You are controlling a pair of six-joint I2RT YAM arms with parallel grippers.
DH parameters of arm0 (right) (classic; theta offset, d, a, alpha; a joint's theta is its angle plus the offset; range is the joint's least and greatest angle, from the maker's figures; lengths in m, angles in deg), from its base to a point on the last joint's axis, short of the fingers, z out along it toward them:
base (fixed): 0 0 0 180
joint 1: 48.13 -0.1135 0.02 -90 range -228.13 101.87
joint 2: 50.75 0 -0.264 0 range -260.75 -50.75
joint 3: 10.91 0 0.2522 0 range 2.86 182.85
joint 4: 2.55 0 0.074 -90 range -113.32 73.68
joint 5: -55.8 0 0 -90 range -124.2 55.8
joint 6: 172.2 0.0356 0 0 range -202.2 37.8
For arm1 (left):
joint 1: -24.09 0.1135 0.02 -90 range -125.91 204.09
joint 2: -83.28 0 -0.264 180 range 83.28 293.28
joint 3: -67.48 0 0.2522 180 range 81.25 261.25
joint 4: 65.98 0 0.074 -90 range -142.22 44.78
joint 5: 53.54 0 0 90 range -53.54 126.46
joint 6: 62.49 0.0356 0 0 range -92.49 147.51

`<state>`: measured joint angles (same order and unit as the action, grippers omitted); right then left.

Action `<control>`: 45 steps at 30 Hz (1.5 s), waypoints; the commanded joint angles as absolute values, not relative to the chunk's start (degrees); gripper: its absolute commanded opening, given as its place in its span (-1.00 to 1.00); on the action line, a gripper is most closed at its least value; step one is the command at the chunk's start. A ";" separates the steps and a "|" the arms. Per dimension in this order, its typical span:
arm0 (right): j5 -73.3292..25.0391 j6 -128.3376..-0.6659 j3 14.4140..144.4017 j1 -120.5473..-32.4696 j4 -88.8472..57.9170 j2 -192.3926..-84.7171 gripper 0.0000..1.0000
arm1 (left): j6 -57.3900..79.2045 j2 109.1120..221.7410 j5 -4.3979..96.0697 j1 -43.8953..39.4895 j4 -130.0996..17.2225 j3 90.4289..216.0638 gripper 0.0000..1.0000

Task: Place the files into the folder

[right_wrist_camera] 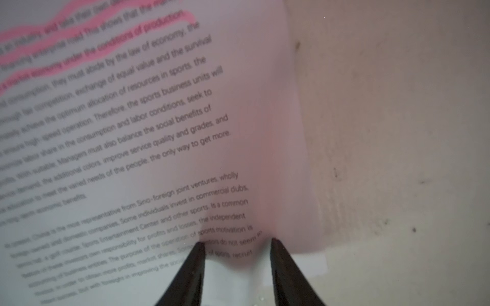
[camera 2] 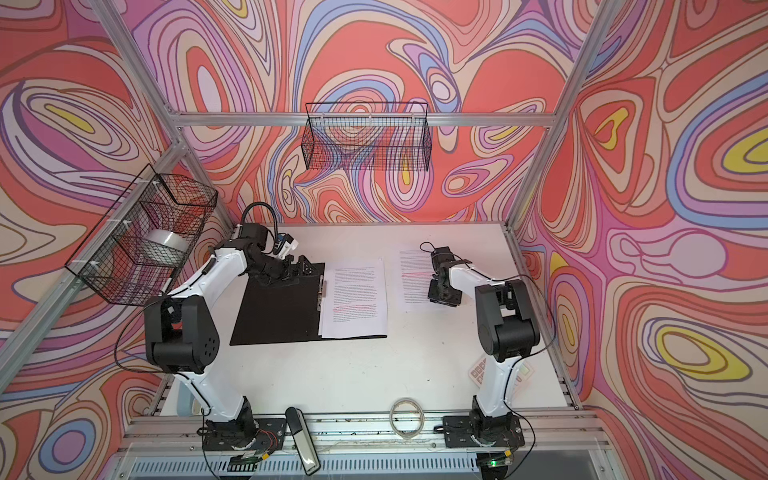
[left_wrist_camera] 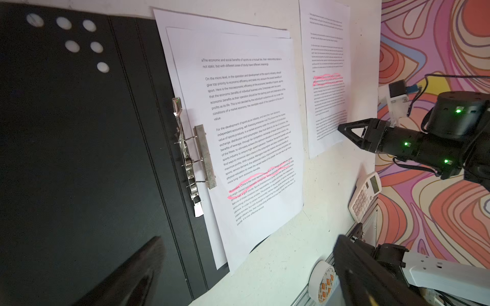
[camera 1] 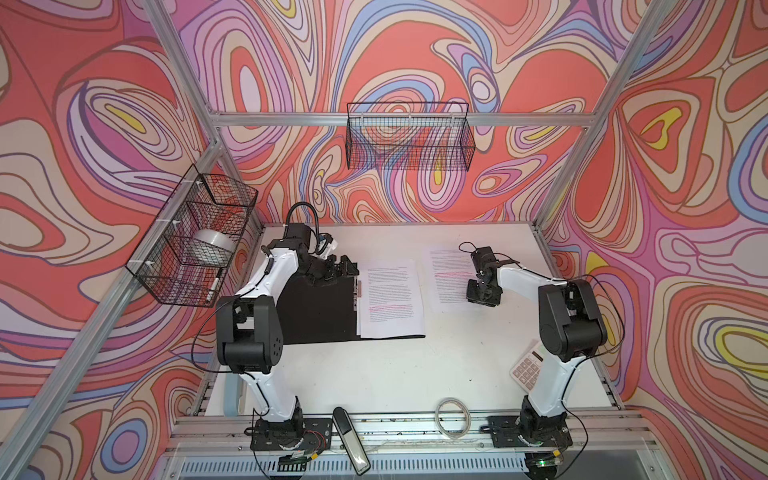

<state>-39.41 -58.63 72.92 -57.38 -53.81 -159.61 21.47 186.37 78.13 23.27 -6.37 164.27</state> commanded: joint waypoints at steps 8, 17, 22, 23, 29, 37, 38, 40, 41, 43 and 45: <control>-33.71 -59.42 69.78 -53.85 -54.31 -157.60 -0.51 | 21.63 184.31 77.52 23.12 -6.47 163.85 1.00; -15.80 -66.66 74.13 -54.89 -55.23 -150.19 -0.97 | 17.33 182.65 65.86 23.12 -7.13 164.13 1.00; -13.61 -67.41 79.05 -55.70 -59.55 -147.01 -1.00 | 16.80 182.49 63.84 23.30 -8.61 164.39 1.00; -13.00 -67.50 79.76 -55.77 -60.04 -146.38 -1.00 | 16.59 182.66 64.83 23.30 -8.71 164.43 1.00; -11.49 -68.31 88.30 -59.74 -65.30 -145.21 -0.98 | 14.36 183.90 68.01 23.60 -9.30 164.83 1.00; -10.49 -65.48 97.24 -67.92 -67.48 -146.15 -0.97 | 12.59 185.91 70.35 23.84 -9.52 166.97 1.00; -10.40 -64.76 97.31 -69.14 -66.89 -146.20 -0.96 | 12.36 186.17 70.37 23.91 -9.66 167.11 1.00; -9.28 -62.98 96.75 -71.01 -64.85 -146.16 -0.95 | 11.74 186.41 70.64 23.99 -9.85 167.03 1.00; -8.37 -61.57 95.79 -71.82 -62.91 -145.99 -0.95 | 11.56 186.64 70.84 24.00 -9.77 167.01 1.00; -7.92 -58.39 93.26 -72.85 -59.12 -145.68 -0.95 | 11.43 186.80 71.16 24.00 -9.52 167.11 1.00; -8.32 -56.06 90.59 -74.01 -56.13 -145.38 -0.94 | 11.59 186.86 70.92 24.00 -9.24 167.01 1.00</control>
<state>-8.99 -60.71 93.68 -73.05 -60.61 -146.17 12.36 186.15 70.07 23.70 -9.43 165.73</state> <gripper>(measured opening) 0.047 0.998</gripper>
